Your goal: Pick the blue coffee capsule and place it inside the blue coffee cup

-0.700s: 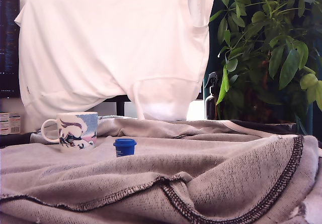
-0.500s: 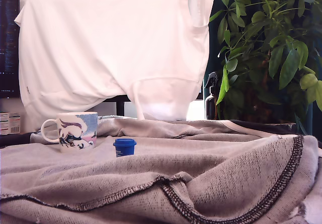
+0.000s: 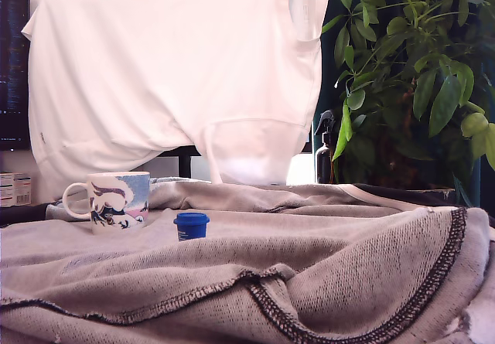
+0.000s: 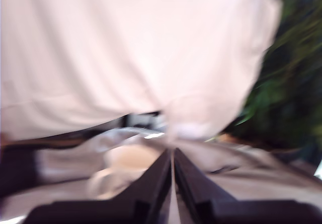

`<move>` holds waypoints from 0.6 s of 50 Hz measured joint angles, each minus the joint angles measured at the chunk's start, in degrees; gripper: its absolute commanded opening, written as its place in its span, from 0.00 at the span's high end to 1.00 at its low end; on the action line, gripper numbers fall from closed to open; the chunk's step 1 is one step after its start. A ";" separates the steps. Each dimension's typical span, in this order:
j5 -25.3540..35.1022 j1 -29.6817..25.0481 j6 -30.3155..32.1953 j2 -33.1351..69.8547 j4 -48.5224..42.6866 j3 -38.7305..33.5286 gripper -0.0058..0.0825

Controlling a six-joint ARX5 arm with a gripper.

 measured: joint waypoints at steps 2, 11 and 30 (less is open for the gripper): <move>1.16 -0.59 -0.92 0.02 0.48 0.00 0.95; 3.56 -5.25 -1.81 3.06 3.15 0.00 0.95; 3.76 -15.26 8.66 26.14 6.23 6.49 0.80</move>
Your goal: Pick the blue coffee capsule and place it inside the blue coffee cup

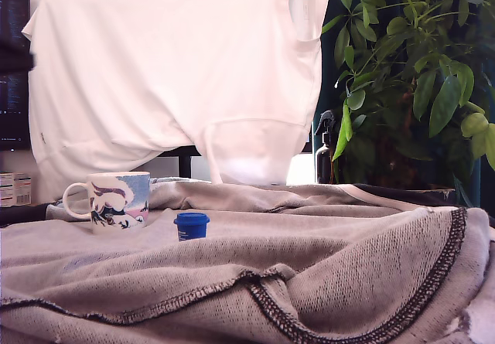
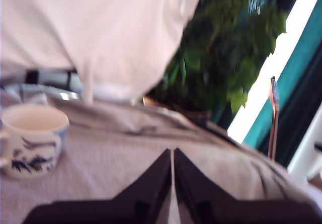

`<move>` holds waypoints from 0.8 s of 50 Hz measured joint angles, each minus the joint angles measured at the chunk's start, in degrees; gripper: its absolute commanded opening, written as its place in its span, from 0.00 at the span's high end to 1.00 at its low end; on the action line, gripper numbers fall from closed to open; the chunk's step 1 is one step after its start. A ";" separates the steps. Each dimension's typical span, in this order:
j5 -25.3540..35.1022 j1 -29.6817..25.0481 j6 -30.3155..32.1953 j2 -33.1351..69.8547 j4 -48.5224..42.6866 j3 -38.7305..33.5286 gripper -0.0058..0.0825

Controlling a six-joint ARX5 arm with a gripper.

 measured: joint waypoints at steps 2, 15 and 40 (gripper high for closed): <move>0.02 -1.03 2.29 2.43 2.71 0.57 0.63; -7.17 -6.84 11.87 22.29 17.33 0.68 0.11; -8.83 -10.49 11.87 59.80 38.64 5.70 0.11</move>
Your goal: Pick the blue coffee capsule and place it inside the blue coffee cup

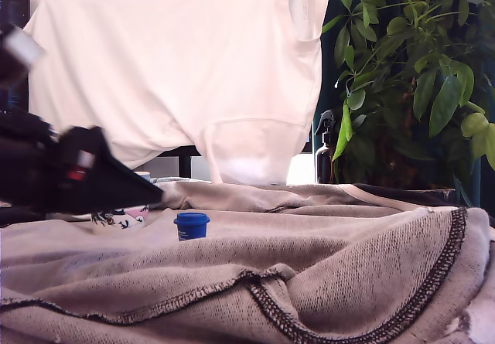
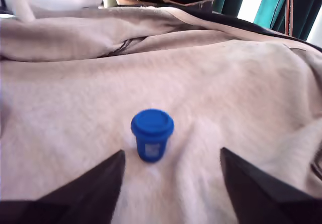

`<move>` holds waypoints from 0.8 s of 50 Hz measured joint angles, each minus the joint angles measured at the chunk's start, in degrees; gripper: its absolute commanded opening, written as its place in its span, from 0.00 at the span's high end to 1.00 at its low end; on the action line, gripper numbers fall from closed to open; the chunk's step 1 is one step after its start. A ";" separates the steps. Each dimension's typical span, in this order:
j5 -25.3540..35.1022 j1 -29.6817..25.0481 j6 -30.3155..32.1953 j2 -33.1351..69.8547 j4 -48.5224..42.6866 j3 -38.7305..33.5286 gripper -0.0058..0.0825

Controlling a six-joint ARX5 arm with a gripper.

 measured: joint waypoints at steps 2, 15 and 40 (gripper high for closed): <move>0.11 0.00 0.00 1.99 0.83 1.25 0.11; 2.36 0.00 0.11 12.24 1.70 8.22 0.11; 4.57 -0.07 0.20 21.92 -0.33 16.46 0.13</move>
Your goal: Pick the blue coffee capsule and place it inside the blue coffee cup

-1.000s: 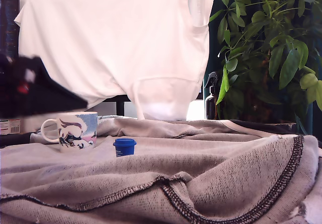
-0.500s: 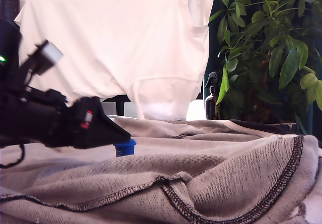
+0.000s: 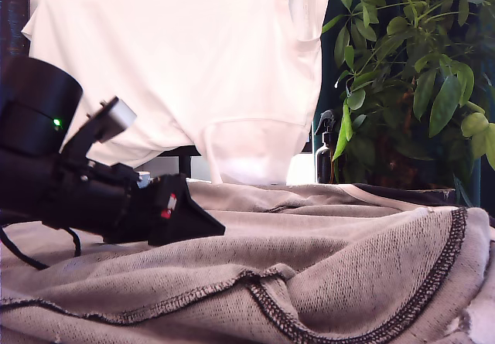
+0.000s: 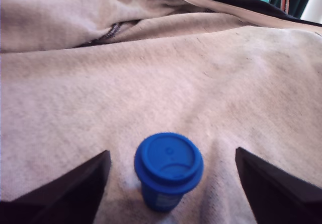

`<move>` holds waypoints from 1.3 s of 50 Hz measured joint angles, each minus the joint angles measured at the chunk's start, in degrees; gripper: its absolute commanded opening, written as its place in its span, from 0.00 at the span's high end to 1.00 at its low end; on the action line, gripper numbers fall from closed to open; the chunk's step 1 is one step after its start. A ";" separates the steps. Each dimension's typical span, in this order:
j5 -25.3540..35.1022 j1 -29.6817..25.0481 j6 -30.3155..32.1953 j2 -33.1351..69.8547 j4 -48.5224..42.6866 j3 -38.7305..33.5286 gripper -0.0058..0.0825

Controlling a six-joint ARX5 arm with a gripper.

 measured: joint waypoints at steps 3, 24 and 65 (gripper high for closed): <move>-0.07 -0.02 0.00 0.37 -0.85 0.22 0.16; -0.52 -0.24 0.72 0.42 -3.04 1.66 0.75; -0.66 4.42 0.90 0.13 9.42 3.82 0.75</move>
